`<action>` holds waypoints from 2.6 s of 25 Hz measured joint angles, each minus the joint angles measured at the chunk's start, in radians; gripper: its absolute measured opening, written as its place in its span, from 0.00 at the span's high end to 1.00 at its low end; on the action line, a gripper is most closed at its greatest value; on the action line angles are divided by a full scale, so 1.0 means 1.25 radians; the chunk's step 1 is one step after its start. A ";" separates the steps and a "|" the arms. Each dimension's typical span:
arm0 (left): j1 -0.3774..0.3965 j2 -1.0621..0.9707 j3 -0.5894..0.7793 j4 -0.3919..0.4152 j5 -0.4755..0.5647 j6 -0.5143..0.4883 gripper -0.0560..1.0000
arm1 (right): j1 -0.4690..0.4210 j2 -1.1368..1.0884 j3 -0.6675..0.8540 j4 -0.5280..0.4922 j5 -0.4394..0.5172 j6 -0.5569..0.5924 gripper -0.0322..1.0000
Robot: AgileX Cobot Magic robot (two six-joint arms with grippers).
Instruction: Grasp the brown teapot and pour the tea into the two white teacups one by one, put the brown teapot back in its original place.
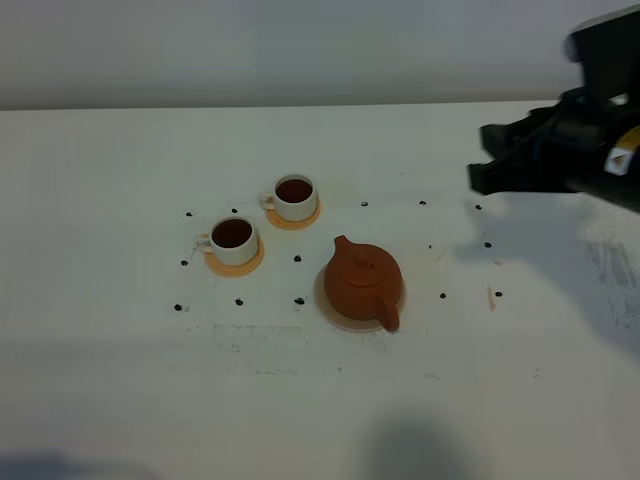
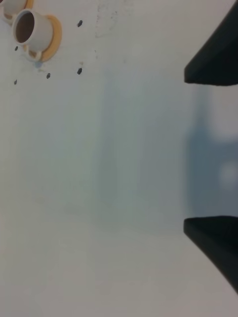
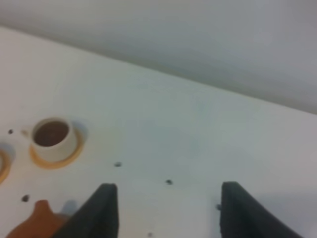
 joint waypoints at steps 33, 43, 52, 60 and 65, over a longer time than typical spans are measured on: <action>0.000 0.000 0.000 0.000 0.000 0.001 0.44 | -0.088 -0.425 0.192 0.058 0.719 -0.017 0.61; 0.000 0.000 0.000 0.000 0.000 0.000 0.44 | -0.088 -0.425 0.233 0.083 0.804 -0.001 0.74; 0.000 0.000 0.000 0.000 0.000 0.000 0.44 | -0.088 -0.458 0.233 0.083 0.750 -0.001 0.77; 0.000 0.000 0.000 0.000 0.000 0.000 0.44 | -0.088 -0.533 0.233 0.083 0.751 -0.003 0.77; 0.000 0.000 0.000 0.000 0.000 0.000 0.44 | -0.125 -0.561 0.233 0.083 0.757 -0.068 0.78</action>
